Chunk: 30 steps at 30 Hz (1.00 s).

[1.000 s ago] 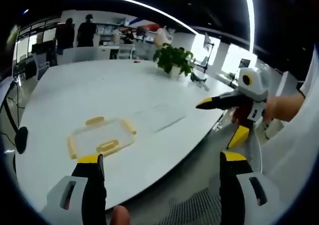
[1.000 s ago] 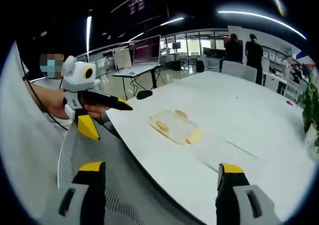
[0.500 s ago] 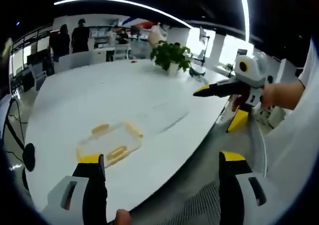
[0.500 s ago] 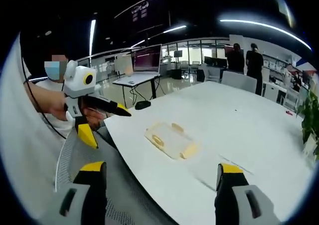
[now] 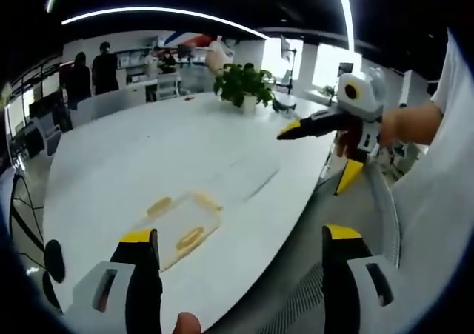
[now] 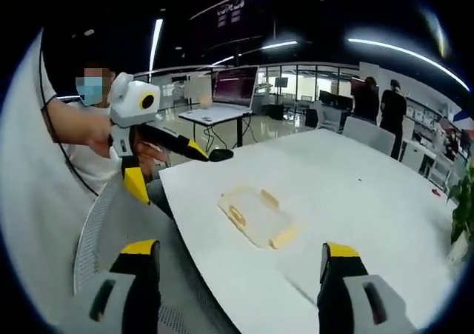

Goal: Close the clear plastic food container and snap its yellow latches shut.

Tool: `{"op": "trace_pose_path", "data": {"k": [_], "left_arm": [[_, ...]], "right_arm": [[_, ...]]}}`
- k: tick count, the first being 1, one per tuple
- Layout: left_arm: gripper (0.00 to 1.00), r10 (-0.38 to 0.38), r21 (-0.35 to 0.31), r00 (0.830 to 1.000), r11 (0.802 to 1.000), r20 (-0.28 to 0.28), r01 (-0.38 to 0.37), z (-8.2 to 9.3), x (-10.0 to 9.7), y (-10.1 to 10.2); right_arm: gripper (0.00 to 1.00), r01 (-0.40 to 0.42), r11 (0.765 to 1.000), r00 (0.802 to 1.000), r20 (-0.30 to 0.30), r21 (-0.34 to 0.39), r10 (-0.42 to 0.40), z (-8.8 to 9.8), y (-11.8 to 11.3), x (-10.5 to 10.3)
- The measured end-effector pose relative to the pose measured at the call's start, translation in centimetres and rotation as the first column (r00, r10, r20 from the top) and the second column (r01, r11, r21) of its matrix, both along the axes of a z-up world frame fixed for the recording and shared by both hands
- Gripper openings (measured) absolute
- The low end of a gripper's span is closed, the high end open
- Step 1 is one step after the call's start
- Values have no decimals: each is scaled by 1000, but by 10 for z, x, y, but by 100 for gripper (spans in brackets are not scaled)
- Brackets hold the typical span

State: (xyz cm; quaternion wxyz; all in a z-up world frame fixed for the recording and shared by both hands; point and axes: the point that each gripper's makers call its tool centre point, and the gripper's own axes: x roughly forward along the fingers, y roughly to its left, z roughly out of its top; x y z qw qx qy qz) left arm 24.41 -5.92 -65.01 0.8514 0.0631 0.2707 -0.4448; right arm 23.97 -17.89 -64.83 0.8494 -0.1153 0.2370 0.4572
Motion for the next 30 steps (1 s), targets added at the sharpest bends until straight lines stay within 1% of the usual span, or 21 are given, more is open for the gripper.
{"op": "trace_pose_path", "data": {"k": [2, 5, 8, 12, 15, 19, 22, 25, 30], "left_arm": [[88, -11, 17, 1000, 1000, 2, 11, -2, 0, 3], [87, -18, 13, 1000, 1000, 15, 18, 0, 6, 6], [88, -29, 13, 999, 999, 15, 29, 1, 9, 6], [88, -71, 64, 997, 996, 36, 68, -1, 13, 8], [88, -85, 79, 995, 993, 42, 82, 1, 17, 10], [87, -87, 89, 995, 993, 56, 82, 2, 25, 15], [86, -92, 102, 994, 991, 50, 86, 0, 30, 19], [86, -121, 120, 992, 986, 28, 117, -6, 30, 21], [85, -138, 140, 990, 981, 28, 133, -8, 35, 25]], "right_arm": [[90, -3, 1000, 1000, 0, -4, 3, 0, 1, 3], [90, -11, 1000, 1000, 8, -5, 11, 2, 3, 6], [90, -26, 999, 1000, 17, -32, 26, 0, 3, 11], [89, -40, 998, 999, 25, -46, 42, 1, 3, 16], [89, -49, 998, 999, 18, -50, 50, -1, 4, 19], [89, -65, 997, 998, 22, -51, 67, 0, 9, 24], [88, -74, 996, 997, 26, -56, 76, 0, 12, 29], [88, -79, 994, 996, 33, -75, 81, -1, 12, 34], [87, -112, 987, 992, 39, -114, 117, -6, 13, 42]]}}
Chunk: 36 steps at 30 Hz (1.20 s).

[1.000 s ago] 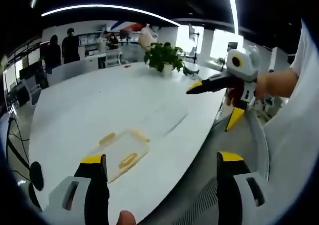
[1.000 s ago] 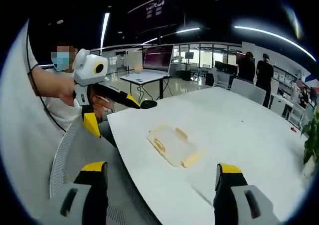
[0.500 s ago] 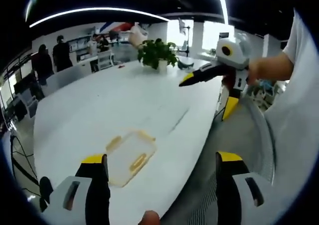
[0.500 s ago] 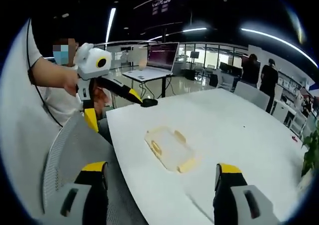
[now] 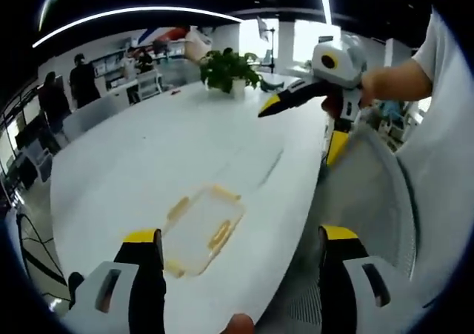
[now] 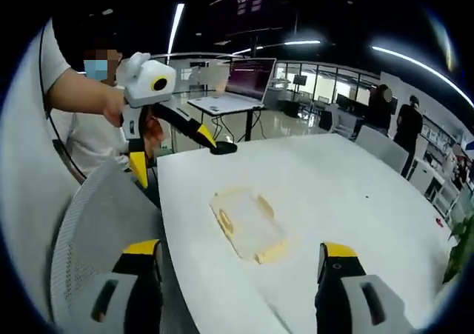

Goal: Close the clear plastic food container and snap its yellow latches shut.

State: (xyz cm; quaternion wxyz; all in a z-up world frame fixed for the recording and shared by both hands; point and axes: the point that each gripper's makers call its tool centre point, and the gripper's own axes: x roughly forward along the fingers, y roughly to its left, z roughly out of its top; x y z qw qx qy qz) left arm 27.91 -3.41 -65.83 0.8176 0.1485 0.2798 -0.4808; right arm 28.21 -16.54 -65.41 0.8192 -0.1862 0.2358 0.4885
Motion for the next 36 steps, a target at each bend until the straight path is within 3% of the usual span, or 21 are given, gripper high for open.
{"op": "trace_pose_path", "data": {"k": [11, 36], "left_arm": [[85, -37, 9, 999, 999, 6, 37, -4, 10, 1], [87, -52, 51, 999, 997, -5, 52, -23, 38, 14]], "right_arm": [[85, -28, 999, 999, -21, -33, 27, -13, 9, 14], [79, -115, 989, 993, 3, -90, 115, -25, 22, 37]]}}
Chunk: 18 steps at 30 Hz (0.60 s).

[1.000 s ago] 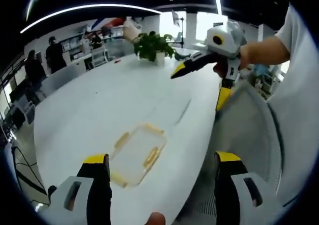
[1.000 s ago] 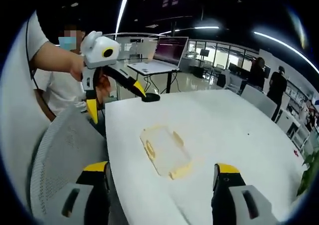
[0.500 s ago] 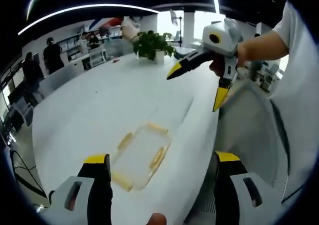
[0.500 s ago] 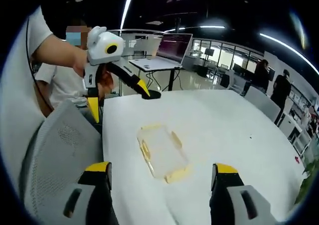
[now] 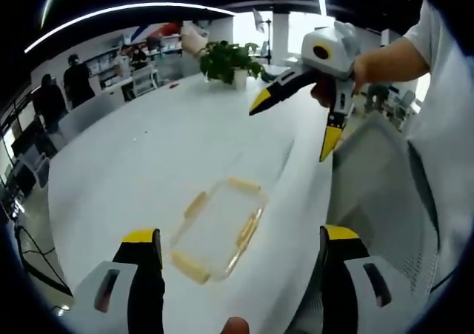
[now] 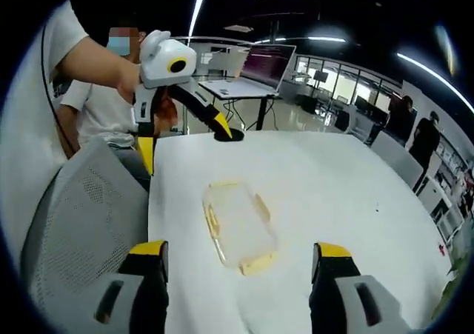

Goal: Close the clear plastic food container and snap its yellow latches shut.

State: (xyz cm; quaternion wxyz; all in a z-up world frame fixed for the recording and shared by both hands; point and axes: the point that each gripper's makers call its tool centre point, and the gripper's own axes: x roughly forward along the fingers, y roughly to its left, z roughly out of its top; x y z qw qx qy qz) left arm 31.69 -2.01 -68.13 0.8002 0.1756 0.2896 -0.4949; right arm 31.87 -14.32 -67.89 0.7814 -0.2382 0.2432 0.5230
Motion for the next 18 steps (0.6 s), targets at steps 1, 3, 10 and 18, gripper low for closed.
{"op": "trace_pose_path", "data": {"k": [1, 3, 10, 18], "left_arm": [[87, -7, 10, 1000, 1000, 3, 7, -1, 1, 1], [87, -19, 27, 1000, 999, 5, 18, -3, 2, 3], [87, -37, 52, 999, 998, -5, 37, -13, 8, 12], [89, -127, 146, 992, 981, 5, 125, -26, 14, 17]], "right_arm": [[79, -4, 1000, 1000, 0, -6, 4, -1, 0, 1], [80, -10, 1000, 1000, -1, -25, 10, -6, 0, 3], [80, -23, 999, 1000, -20, -42, 23, -16, 1, 10], [77, -53, 997, 998, -25, -59, 51, -24, 4, 21]]}}
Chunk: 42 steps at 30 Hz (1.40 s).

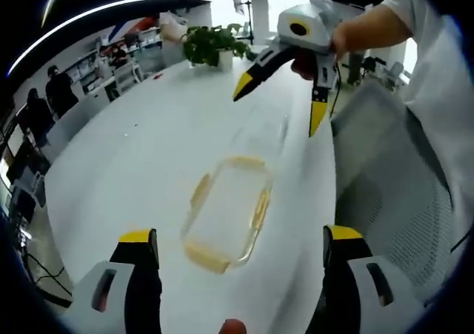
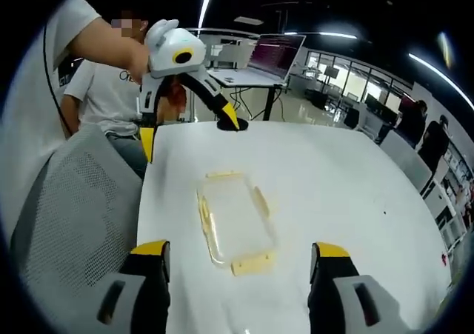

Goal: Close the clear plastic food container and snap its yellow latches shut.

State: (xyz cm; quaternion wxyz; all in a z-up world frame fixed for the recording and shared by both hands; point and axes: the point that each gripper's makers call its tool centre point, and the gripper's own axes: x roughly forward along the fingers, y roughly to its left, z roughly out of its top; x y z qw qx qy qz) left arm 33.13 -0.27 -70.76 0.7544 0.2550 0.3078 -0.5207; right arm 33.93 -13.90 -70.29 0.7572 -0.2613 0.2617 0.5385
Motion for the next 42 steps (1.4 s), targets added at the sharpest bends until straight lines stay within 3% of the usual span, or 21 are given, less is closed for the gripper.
{"op": "trace_pose_path", "data": {"k": [10, 20, 27, 32, 35, 42], "left_arm": [[85, -57, 34, 998, 998, -22, 58, -14, 11, 2], [82, -190, 137, 982, 972, -22, 191, -30, 19, 5], [76, -226, 176, 974, 958, -14, 225, -39, 30, 10], [72, -215, 168, 976, 962, -31, 217, -44, 33, 9], [69, -246, 195, 969, 949, -38, 248, -51, 34, 12], [68, -240, 223, 969, 943, -62, 248, -63, 39, 18]], "right_arm": [[73, -42, 998, 999, -8, -44, 42, -14, -3, 8], [67, -101, 989, 995, -15, -109, 100, -28, -8, 17], [64, -109, 985, 994, -42, -133, 104, -35, -7, 20], [65, -120, 978, 992, -64, -170, 110, -46, -9, 21], [61, -125, 974, 991, -75, -188, 112, -50, -10, 21], [62, -136, 968, 990, -75, -210, 123, -56, -8, 23]]}}
